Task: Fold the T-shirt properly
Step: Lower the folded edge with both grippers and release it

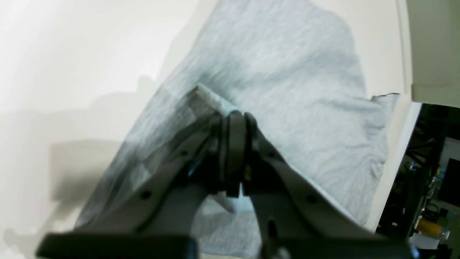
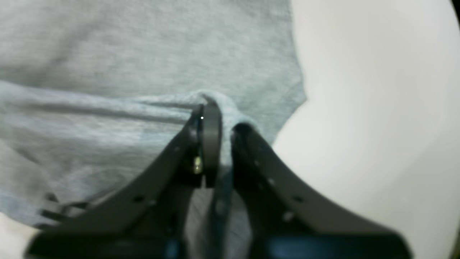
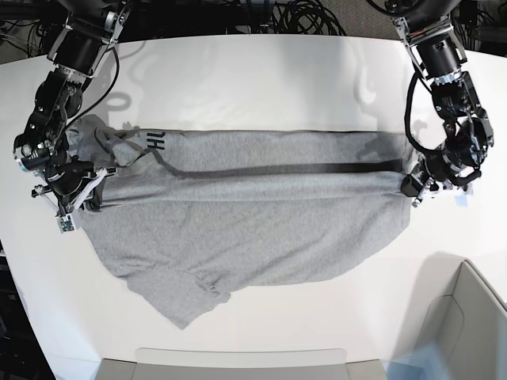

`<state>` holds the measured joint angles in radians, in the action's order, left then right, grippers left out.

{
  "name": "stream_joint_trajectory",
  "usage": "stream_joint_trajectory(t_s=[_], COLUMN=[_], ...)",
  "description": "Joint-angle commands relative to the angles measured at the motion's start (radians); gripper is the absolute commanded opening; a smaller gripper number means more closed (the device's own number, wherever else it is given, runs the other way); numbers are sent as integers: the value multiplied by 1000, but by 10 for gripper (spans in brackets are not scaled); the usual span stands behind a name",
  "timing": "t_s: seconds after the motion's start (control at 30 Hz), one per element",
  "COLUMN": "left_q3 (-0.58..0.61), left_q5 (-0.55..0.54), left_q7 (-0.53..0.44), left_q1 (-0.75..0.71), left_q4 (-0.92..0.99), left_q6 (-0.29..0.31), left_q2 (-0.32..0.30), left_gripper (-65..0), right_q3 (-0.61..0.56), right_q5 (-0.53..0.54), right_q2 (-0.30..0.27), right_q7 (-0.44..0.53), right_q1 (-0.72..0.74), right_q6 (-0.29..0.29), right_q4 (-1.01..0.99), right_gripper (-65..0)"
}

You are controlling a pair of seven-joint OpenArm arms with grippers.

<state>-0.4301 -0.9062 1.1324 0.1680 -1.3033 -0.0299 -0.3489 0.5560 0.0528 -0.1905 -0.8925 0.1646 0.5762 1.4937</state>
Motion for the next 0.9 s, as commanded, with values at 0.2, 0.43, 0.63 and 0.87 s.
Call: stream_joint_trajectory(t_s=[0.2, 0.43, 0.63, 0.87], left_q3=[-3, -13, -3, 4], left_q5=[-12, -12, -9, 152], left_q7=[-4, -4, -10, -64], left_q1=[14, -60, -186, -250], left_q4=[-65, -190, -227, -264], left_q6=[0, 0, 0, 5], left_q2=[-17, -19, -20, -8], left_gripper=[-448, -448, -446, -440], right_q3=[11, 97, 174, 319], right_q5=[-46, -46, -46, -47], right_q2=[0, 26, 27, 52], right_q7=[23, 14, 17, 20], right_q1=[46, 28, -67, -145], right_q6=[1, 6, 20, 122], right_q4=[31, 150, 193, 193], right_gripper=[-369, -355, -356, -357])
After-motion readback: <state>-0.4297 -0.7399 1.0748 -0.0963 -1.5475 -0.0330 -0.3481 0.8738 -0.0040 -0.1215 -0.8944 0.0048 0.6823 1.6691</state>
